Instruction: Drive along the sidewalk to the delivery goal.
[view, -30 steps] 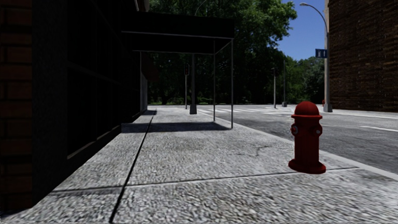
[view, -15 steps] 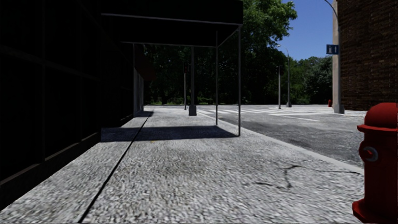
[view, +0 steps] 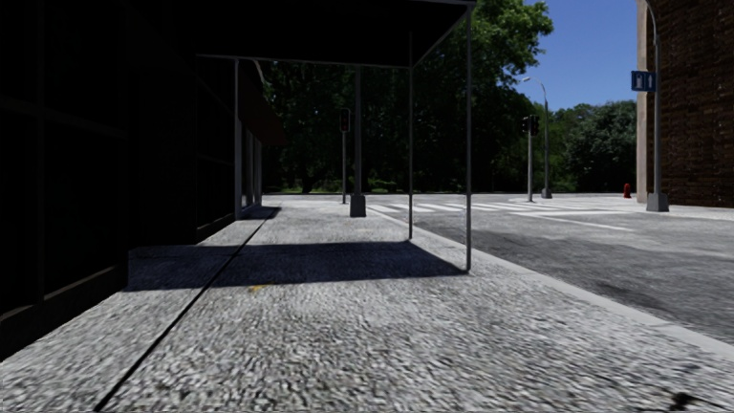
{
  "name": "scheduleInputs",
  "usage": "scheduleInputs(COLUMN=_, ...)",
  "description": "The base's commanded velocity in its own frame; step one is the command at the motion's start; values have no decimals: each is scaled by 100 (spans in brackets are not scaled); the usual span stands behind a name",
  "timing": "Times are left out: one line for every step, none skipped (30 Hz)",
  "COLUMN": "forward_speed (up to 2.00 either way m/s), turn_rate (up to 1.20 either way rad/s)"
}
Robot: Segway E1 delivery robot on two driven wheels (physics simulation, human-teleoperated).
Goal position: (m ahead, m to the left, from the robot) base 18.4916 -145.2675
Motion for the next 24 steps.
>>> scheduleInputs(forward_speed=200, turn_rate=35)
scheduleInputs(forward_speed=200, turn_rate=38)
scheduleInputs(forward_speed=200, turn_rate=39)
scheduleInputs(forward_speed=200, turn_rate=40)
scheduleInputs(forward_speed=200, turn_rate=40)
scheduleInputs(forward_speed=200, turn_rate=40)
scheduleInputs(forward_speed=200, turn_rate=40)
scheduleInputs(forward_speed=200, turn_rate=40)
scheduleInputs(forward_speed=200, turn_rate=40)
scheduleInputs(forward_speed=200, turn_rate=40)
scheduleInputs(forward_speed=200, turn_rate=40)
scheduleInputs(forward_speed=200, turn_rate=40)
scheduleInputs(forward_speed=200, turn_rate=40)
scheduleInputs(forward_speed=200, turn_rate=40)
scheduleInputs(forward_speed=200, turn_rate=32)
scheduleInputs(forward_speed=200, turn_rate=32)
scheduleInputs(forward_speed=200, turn_rate=20)
scheduleInputs(forward_speed=200, turn_rate=14)
scheduleInputs(forward_speed=200, turn_rate=14)
scheduleInputs(forward_speed=200, turn_rate=11)
scheduleInputs(forward_speed=200, turn_rate=5)
scheduleInputs(forward_speed=200, turn_rate=5)
scheduleInputs(forward_speed=200, turn_rate=3)
scheduleInputs(forward_speed=200, turn_rate=0)
